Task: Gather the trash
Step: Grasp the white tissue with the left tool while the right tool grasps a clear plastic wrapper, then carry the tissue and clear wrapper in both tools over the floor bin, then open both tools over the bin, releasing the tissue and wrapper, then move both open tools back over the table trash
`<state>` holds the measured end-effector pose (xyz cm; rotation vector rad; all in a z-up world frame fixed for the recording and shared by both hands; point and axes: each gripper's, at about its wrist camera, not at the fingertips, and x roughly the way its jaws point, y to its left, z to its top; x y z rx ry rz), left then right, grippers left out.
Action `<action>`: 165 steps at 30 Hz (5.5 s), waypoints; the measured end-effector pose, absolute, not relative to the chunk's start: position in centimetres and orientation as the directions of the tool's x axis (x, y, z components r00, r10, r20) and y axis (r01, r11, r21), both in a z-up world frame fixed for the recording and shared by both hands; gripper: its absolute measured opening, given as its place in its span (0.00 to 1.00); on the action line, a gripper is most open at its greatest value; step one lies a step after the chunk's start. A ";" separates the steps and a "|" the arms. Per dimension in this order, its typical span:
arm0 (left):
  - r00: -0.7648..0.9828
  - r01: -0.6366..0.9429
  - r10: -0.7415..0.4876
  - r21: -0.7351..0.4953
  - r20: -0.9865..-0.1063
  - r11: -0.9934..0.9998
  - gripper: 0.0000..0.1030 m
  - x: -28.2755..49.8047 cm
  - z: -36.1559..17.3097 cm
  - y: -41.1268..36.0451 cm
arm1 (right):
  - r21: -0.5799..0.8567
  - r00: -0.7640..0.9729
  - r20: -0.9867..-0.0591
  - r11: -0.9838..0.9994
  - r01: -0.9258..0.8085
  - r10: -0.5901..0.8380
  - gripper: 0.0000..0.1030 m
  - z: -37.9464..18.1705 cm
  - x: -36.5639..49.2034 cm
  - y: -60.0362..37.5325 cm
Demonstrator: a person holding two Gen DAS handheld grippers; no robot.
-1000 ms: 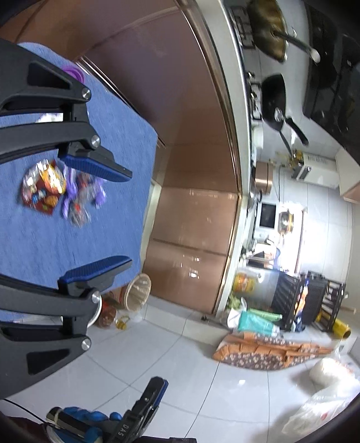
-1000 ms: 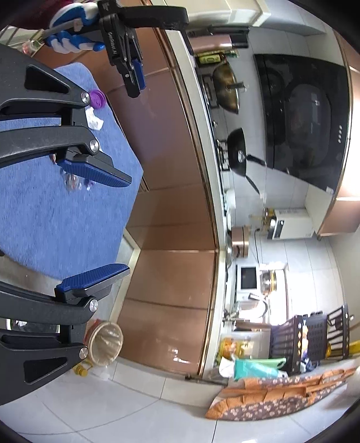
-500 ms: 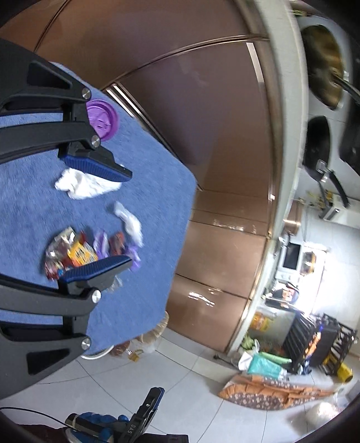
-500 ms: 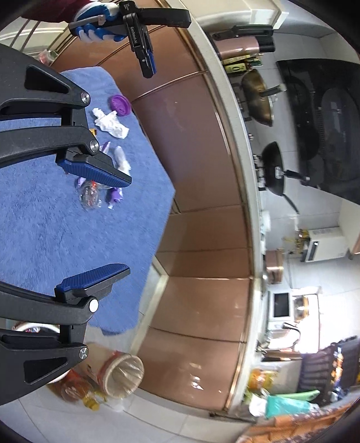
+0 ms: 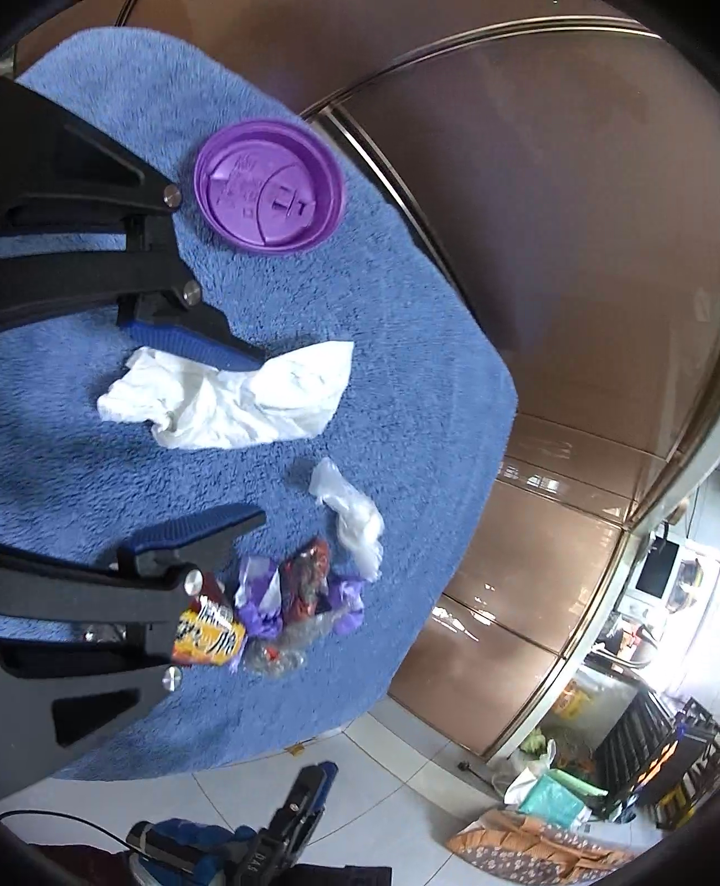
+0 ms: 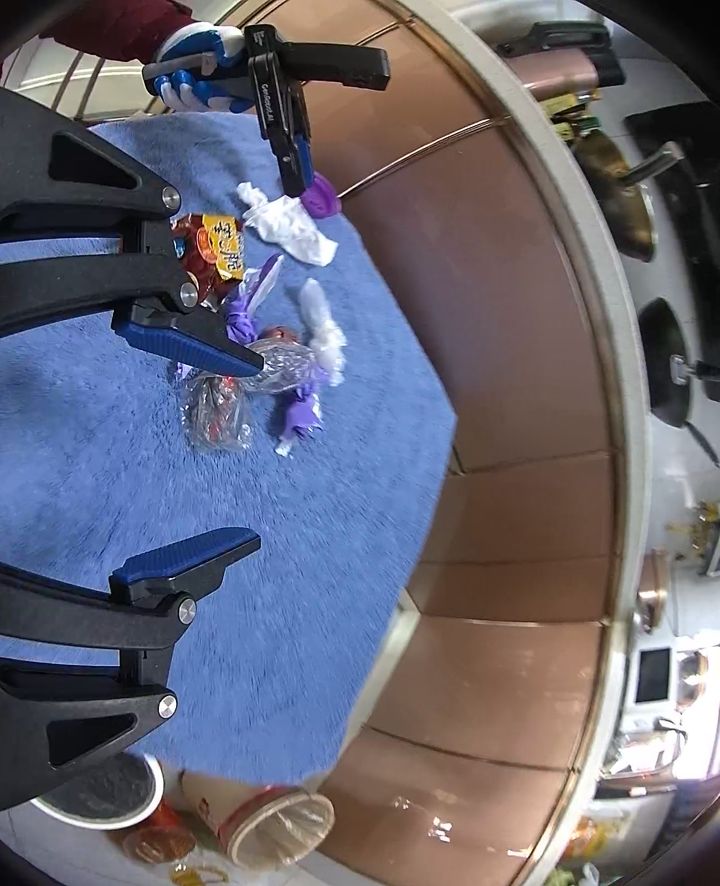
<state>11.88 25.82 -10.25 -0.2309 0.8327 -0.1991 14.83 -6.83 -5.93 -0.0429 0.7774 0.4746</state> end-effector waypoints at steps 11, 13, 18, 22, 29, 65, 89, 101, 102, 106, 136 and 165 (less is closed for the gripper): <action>0.635 0.113 -0.288 -0.283 -0.717 0.953 0.07 13.3 -11.9 25.1 | 0.166 0.504 -0.730 0.835 -0.525 0.462 0.55 -9.9 17.9 -1.4; 0.646 0.125 -0.291 -0.278 -0.706 0.952 0.03 13.0 -11.7 24.9 | 0.172 0.489 -0.734 0.826 -0.537 0.471 0.55 -10.4 18.4 -0.6; 0.676 0.131 -0.290 -0.276 -0.678 0.952 0.01 12.5 -10.9 25.1 | 0.189 0.461 -0.744 0.815 -0.548 0.483 0.55 -11.5 19.5 0.5; 0.686 0.122 -0.287 -0.282 -0.669 0.952 0.01 12.3 -10.5 25.6 | 0.220 0.435 -0.749 0.807 -0.548 0.500 0.55 -12.3 20.3 0.7; 0.692 0.080 -0.293 -0.333 -0.660 0.939 0.11 12.4 -10.7 27.2 | 0.238 0.410 -0.756 0.797 -0.555 0.511 0.55 -13.3 21.1 1.7; 0.761 0.097 -0.248 -0.274 -0.599 0.957 0.01 6.4 -3.7 25.6 | 0.281 0.560 -0.586 0.795 -0.537 0.585 0.13 -3.4 13.3 -5.8; 0.750 0.337 -0.423 -0.256 -0.509 0.906 0.01 1.7 5.8 13.4 | 0.388 0.701 -0.443 0.824 -0.413 0.559 0.13 2.9 3.7 -18.3; 0.539 0.632 -0.605 -0.194 -0.586 0.751 0.01 7.8 5.9 -10.2 | 0.349 0.810 -0.532 0.935 -0.055 0.246 0.13 -1.5 2.9 -33.1; 0.516 0.649 -0.614 -0.194 -0.597 0.735 0.01 8.4 5.4 -12.2 | 0.344 0.808 -0.546 0.939 -0.024 0.221 0.13 -2.2 3.1 -34.3; 0.430 0.703 -0.623 -0.190 -0.653 0.685 0.01 10.8 2.4 -20.3 | 0.328 0.785 -0.601 0.942 0.075 0.147 0.13 -5.0 4.5 -38.1; 0.192 0.627 -0.530 -0.312 -0.826 0.713 0.03 22.3 -15.0 -37.6 | 0.284 0.599 -0.801 0.873 0.396 -0.011 0.38 -21.6 13.5 -50.6; 0.577 0.542 -0.562 -0.237 -0.592 0.806 0.37 10.8 2.5 -14.1 | 0.212 0.843 -0.537 0.962 0.170 -0.031 0.42 0.0 5.1 -36.6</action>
